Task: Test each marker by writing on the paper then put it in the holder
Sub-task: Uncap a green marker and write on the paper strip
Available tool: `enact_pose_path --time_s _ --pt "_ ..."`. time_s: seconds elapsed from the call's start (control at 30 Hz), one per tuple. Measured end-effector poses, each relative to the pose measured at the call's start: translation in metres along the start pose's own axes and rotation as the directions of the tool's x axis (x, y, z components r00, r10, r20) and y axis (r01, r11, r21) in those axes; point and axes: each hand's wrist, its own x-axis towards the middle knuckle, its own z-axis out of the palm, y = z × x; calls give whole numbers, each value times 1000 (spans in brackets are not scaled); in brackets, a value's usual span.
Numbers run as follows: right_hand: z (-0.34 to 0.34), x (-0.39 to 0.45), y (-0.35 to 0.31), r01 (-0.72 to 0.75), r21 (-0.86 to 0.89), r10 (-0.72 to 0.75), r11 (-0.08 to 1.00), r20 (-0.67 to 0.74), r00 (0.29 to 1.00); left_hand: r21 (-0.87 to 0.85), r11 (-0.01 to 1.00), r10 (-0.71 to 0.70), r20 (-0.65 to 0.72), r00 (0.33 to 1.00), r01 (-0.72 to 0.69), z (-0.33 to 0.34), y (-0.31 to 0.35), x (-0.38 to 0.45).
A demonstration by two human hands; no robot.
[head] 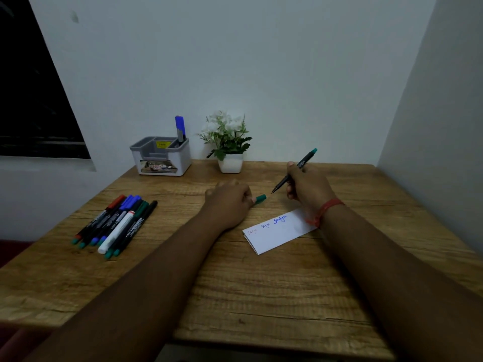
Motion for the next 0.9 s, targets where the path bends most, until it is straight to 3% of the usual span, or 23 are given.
enact_pose_path --time_s 0.13,0.3,0.47,0.7,0.9 --pt "2 -2 1 11 23 -11 1000 7 1000 -37 998 -56 20 998 57 -1 -3 -2" --pt "0 -9 -8 5 178 -11 984 31 999 -28 996 -79 40 996 80 -9 -7 -8" --pt "-15 -20 -30 128 186 -153 974 130 980 87 996 -15 118 993 5 -12 -11 -11" --pt "-49 -45 -24 208 -58 -188 976 249 950 152 986 37 220 975 -72 -8 -10 -9" --pt "-65 -56 1 178 -216 -133 960 207 969 208 973 40 268 963 -99 -5 -9 -7"
